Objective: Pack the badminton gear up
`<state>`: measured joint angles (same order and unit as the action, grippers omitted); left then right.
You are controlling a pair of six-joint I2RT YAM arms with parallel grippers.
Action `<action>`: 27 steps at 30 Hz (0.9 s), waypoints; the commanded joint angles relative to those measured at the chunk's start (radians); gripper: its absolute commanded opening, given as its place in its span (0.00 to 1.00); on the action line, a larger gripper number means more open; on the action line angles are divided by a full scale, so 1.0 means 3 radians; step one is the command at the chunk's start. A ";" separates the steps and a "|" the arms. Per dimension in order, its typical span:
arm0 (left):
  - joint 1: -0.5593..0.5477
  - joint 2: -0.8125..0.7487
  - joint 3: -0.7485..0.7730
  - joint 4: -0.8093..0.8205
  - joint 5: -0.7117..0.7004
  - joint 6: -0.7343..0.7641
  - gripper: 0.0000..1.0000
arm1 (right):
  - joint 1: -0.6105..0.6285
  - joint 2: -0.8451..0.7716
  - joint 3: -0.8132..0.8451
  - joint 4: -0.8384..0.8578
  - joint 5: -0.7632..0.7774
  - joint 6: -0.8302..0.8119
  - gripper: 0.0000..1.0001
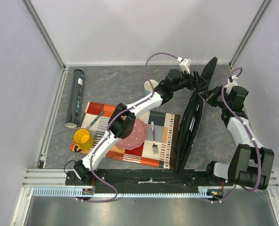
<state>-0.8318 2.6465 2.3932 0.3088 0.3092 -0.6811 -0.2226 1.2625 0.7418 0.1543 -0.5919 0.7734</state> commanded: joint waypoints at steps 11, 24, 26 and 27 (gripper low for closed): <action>-0.0075 0.0065 0.0214 0.0157 -0.0371 0.0383 0.15 | 0.0128 -0.0046 0.0202 -0.0284 0.0086 -0.0241 0.00; -0.0029 -0.0088 0.0204 0.0540 -0.1602 0.0701 0.02 | 0.0460 -0.0964 -0.0197 -0.1366 0.0142 -0.0374 0.00; 0.0006 -0.0109 0.0245 0.0617 -0.1654 0.0752 0.02 | 0.0471 -0.1190 -0.0258 -0.1587 0.0158 -0.0415 0.00; 0.0017 -0.0114 0.0270 0.0627 -0.1715 0.0777 0.02 | 0.0466 -0.1404 -0.0319 -0.1816 0.0168 -0.0435 0.00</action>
<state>-0.8600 2.6736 2.4050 0.3569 -0.0391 -0.5316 -0.0986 1.0027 0.6865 -0.1837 -0.5018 0.6773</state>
